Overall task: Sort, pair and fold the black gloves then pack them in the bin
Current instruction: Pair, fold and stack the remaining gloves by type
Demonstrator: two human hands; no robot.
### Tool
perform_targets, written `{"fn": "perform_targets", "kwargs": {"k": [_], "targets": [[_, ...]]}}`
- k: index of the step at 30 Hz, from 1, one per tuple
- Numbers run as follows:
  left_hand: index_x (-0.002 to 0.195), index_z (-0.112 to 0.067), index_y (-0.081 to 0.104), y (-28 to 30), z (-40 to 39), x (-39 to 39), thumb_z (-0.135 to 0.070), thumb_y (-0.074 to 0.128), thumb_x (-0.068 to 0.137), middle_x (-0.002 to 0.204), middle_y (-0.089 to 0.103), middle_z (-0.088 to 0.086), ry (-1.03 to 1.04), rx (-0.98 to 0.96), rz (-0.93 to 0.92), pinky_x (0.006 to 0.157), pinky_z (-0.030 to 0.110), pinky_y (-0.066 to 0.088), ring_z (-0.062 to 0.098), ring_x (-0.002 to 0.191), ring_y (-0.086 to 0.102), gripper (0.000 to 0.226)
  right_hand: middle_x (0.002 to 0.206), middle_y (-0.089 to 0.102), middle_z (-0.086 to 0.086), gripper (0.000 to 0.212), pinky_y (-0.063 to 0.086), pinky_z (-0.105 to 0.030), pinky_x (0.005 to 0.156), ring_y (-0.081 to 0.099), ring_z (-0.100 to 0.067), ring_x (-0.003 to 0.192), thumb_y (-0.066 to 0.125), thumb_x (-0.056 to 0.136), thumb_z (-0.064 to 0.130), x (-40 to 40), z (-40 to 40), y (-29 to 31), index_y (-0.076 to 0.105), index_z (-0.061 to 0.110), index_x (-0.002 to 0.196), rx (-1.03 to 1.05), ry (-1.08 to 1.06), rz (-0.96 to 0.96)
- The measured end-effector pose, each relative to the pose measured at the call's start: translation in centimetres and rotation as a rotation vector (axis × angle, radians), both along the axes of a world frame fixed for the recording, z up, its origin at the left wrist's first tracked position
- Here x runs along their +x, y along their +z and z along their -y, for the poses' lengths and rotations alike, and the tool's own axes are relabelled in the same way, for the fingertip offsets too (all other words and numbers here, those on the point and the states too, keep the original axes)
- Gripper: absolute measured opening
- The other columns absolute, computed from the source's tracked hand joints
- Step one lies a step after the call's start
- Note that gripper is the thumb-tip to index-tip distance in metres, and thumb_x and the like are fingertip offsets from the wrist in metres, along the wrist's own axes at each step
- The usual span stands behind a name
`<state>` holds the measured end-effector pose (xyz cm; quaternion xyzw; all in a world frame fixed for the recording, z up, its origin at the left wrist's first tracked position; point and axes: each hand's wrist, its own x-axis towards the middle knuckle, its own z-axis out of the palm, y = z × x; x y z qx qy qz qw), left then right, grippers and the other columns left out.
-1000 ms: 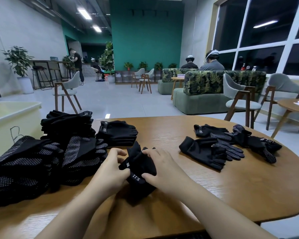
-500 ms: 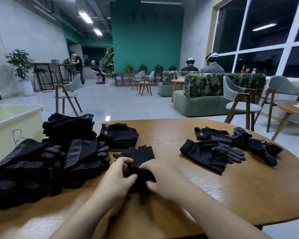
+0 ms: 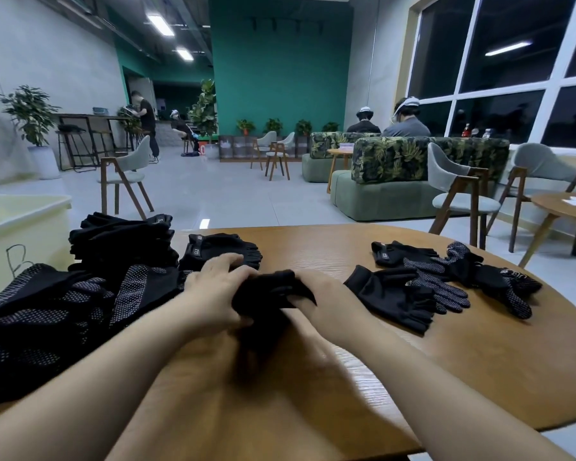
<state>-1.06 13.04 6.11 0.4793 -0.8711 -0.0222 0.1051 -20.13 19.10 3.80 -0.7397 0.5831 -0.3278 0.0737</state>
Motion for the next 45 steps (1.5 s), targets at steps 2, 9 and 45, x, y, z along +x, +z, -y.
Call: {"fn": "perform_targets", "kwargs": {"k": [2, 9, 45], "targets": [[0.114, -0.034, 0.056, 1.1, 1.8, -0.4, -0.031, 0.072, 0.075, 0.131, 0.043, -0.009, -0.065, 0.063, -0.070, 0.101, 0.038, 0.037, 0.015, 0.126, 0.038, 0.043, 0.096, 0.058, 0.008, 0.010, 0.038, -0.027, 0.076, 0.054, -0.015, 0.094, 0.053, 0.095, 0.019, -0.4, 1.1, 0.9, 0.054, 0.027, 0.100, -0.006, 0.013, 0.097], [0.089, -0.019, 0.068, 3.9, 7.1, -0.5, -0.016, 0.070, 0.073, 0.079, 0.071, 0.004, -0.028, 0.240, -0.602, 0.074, 0.032, 0.053, 0.018, 0.075, 0.066, 0.016, 0.099, 0.057, 0.008, 0.017, 0.037, -0.007, 0.063, 0.054, -0.012, 0.093, 0.049, 0.097, 0.025, -0.6, 6.9, 2.5, 0.049, 0.022, 0.114, 0.034, -0.067, 0.363], [0.148, -0.006, 0.016, 1.0, 14.8, -1.2, -0.040, 0.018, 0.102, 0.158, 0.008, 0.011, 0.134, -0.205, 0.751, 0.112, 0.048, -0.016, 0.023, 0.146, -0.007, 0.057, 0.124, 0.039, -0.003, 0.039, 0.042, -0.036, 0.095, 0.044, -0.024, 0.114, 0.042, 0.090, 0.036, 5.5, 20.2, -0.5, 0.054, 0.014, 0.121, 0.261, -0.266, 0.051]]}}
